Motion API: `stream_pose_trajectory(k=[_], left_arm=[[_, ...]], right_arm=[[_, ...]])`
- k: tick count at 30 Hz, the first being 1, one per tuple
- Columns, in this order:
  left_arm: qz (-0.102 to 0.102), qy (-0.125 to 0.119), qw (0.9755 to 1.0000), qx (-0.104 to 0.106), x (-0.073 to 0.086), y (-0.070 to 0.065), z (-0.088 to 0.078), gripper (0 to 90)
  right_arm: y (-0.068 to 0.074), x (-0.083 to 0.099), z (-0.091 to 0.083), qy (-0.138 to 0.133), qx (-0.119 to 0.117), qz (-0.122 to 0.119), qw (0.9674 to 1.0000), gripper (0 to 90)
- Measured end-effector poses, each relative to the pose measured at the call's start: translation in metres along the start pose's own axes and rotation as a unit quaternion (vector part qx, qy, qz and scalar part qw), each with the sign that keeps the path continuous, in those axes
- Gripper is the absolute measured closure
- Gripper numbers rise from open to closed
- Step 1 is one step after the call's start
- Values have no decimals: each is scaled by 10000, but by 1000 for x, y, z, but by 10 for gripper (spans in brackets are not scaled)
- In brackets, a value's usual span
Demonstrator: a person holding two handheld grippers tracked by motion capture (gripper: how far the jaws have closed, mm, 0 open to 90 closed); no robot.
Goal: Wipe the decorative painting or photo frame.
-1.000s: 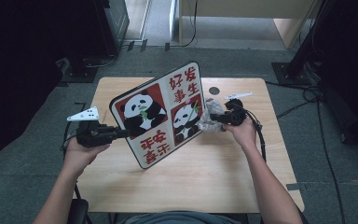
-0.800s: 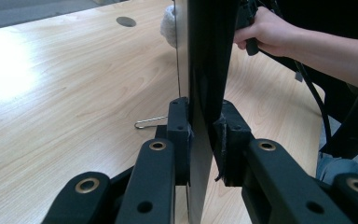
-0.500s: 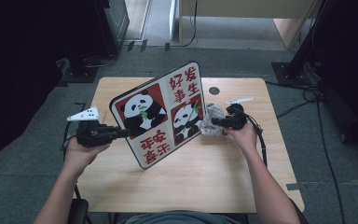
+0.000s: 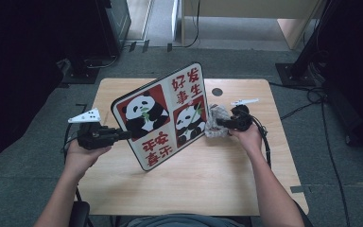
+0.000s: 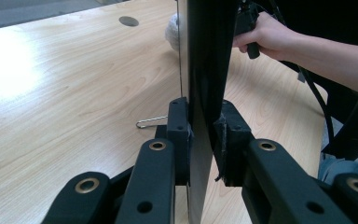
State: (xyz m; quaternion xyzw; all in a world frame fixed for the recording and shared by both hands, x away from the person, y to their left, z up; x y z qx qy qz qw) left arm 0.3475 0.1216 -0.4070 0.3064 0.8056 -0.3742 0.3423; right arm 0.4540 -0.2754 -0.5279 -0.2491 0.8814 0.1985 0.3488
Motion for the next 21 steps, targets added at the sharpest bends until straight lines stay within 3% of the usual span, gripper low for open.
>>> stream_pose_trajectory(k=[14, 21], left_arm=[[0, 19, 10000, -20, 1, -1, -1, 786], [5, 16, 10000, -63, 1, 0, -2, 786]], right_arm=[[-5, -9, -19, -297, 195, 12, 9994, 645], [-17, -8, -36, -452, 347, -25, 9984, 643]])
Point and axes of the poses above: each handheld gripper's, and its own axes: z roughly forward along the jaws, x roughly out of its underside, y roughly to its left, the point moved 7 cm from there along z, roughly forward along the jaws, and after that the axes turned 8 degrees about -z, right-handed, at the moved point
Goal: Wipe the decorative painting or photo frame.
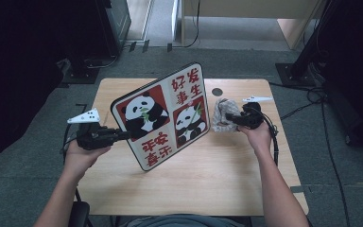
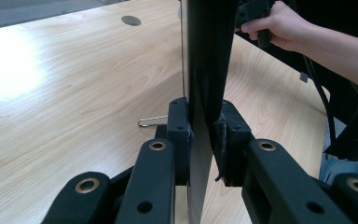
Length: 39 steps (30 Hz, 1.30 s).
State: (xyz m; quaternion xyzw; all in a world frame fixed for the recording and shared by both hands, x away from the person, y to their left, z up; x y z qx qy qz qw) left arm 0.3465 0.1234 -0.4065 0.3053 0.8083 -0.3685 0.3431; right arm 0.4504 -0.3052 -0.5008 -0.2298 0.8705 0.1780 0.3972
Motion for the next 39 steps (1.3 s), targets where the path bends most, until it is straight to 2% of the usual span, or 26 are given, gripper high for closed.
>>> stream_pose_trajectory(k=[6, 10, 19, 26, 33, 37, 39], left_arm=[[10, 11, 10000, -24, 0, 0, 0, 785], [13, 17, 10000, -32, 0, 0, -1, 785], [10, 18, 10000, -39, 0, 0, -1, 784], [-2, 16, 10000, -42, 0, 0, -1, 784], [-25, 6, 10000, -49, 0, 0, -1, 783], [-53, -16, 9999, -86, 0, 1, 0, 783], [-35, -9, 9999, -106, 0, 0, -1, 781]], right_arm=[[-13, 8, -12, 40, 173, 71, 9998, 640], [-21, 15, -17, 93, 319, -12, 9994, 636], [-38, 36, -8, 406, 522, 37, 9978, 604], [-41, 42, -4, 462, 531, 117, 9975, 553], [-41, 42, -2, 517, 439, 268, 9973, 436], [-40, 41, -4, 498, 443, 237, 9975, 391], [-44, 39, -6, 472, 521, 259, 9972, 366]])
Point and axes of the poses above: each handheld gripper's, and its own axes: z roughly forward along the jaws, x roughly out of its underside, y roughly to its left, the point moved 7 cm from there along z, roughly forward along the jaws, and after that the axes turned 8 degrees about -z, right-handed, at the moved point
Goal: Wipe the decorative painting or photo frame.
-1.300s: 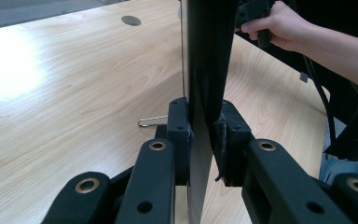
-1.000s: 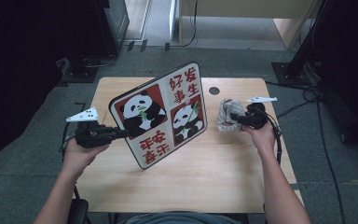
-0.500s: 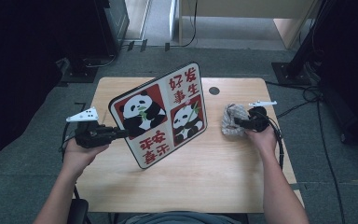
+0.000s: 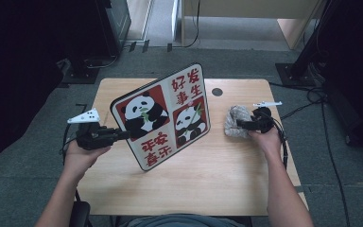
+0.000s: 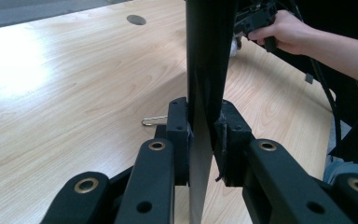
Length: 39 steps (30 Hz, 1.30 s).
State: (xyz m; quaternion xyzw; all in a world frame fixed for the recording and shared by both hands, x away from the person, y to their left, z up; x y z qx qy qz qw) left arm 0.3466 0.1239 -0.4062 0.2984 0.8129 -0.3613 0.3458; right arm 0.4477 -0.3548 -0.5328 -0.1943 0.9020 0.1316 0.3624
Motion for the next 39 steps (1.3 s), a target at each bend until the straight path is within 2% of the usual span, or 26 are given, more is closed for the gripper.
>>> stream_pose_trajectory(k=[5, 10, 14, 23, 27, 32, 34, 35, 39], left_arm=[[3, -44, 9999, -121, -1, 2, 0, 750], [12, -29, 9999, -139, 0, 3, -1, 716], [-22, -21, 9999, -108, 1, 6, -1, 697], [-12, 54, 9996, -263, 4, 10, 1, 682], [-79, 12, 9996, -254, 4, 11, 1, 674], [-133, -28, 9996, -242, 4, 15, 1, 665], [-109, -2, 9995, -283, 5, 15, 2, 666], [-130, 28, 9994, -314, 5, 16, 3, 666], [-137, 26, 9993, -341, 6, 17, 4, 666]], right_arm=[[0, -3, -7, -116, -14, 75, 9999, 308], [4, -6, -16, -175, 143, 80, 9997, 289], [8, -7, -26, -223, 83, 134, 9996, 289], [19, -7, -39, -325, 51, 38, 9995, 308], [27, -7, -43, -311, 61, -83, 9995, 308], [38, -8, -49, -392, -72, -127, 9991, 309], [40, -9, -50, -402, -88, -142, 9991, 309], [46, -9, -51, -417, -150, -176, 9989, 309], [54, -9, -51, -438, -259, -193, 9985, 310]])
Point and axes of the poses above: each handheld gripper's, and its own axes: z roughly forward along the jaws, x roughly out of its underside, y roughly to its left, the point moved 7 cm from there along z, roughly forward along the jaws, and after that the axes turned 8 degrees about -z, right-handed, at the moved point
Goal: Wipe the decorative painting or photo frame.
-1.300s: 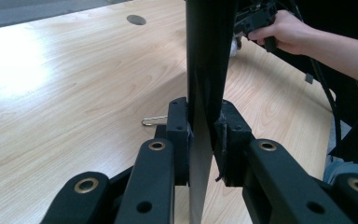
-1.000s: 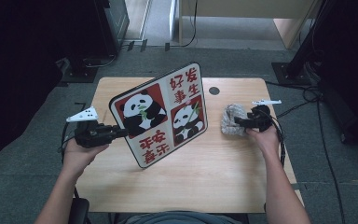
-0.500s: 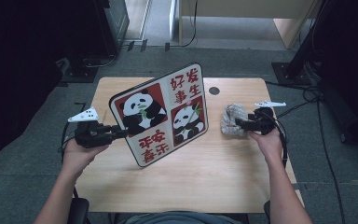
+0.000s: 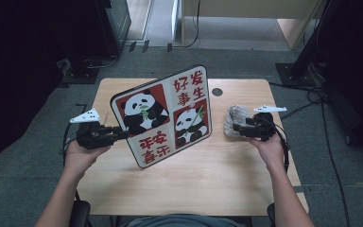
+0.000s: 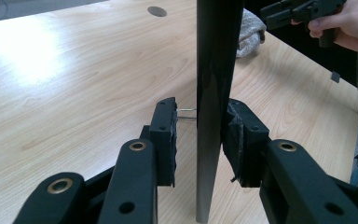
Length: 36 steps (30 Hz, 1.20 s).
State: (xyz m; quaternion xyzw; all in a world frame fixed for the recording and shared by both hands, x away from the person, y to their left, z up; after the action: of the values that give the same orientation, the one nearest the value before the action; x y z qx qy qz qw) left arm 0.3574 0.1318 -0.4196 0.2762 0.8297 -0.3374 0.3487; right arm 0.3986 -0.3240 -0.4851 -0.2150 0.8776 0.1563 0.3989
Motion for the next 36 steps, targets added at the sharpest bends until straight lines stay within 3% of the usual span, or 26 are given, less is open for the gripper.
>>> stream_pose_trajectory(k=[7, 11, 24, 36], left_arm=[[-60, -14, 9999, -128, 1, 7, 1, 656], [-98, 13, 9996, -268, 2, 11, 2, 659], [-87, 65, 9990, -430, 5, 19, 7, 644], [-139, 58, 9989, -434, 5, 22, 8, 636]], right_arm=[[12, -1, 2, -21, -114, -110, 9999, 309], [14, -1, 4, -3, -152, -171, 9997, 309], [20, 0, 10, 25, -286, -281, 9992, 312], [20, 1, 12, 55, -296, -303, 9991, 312]])
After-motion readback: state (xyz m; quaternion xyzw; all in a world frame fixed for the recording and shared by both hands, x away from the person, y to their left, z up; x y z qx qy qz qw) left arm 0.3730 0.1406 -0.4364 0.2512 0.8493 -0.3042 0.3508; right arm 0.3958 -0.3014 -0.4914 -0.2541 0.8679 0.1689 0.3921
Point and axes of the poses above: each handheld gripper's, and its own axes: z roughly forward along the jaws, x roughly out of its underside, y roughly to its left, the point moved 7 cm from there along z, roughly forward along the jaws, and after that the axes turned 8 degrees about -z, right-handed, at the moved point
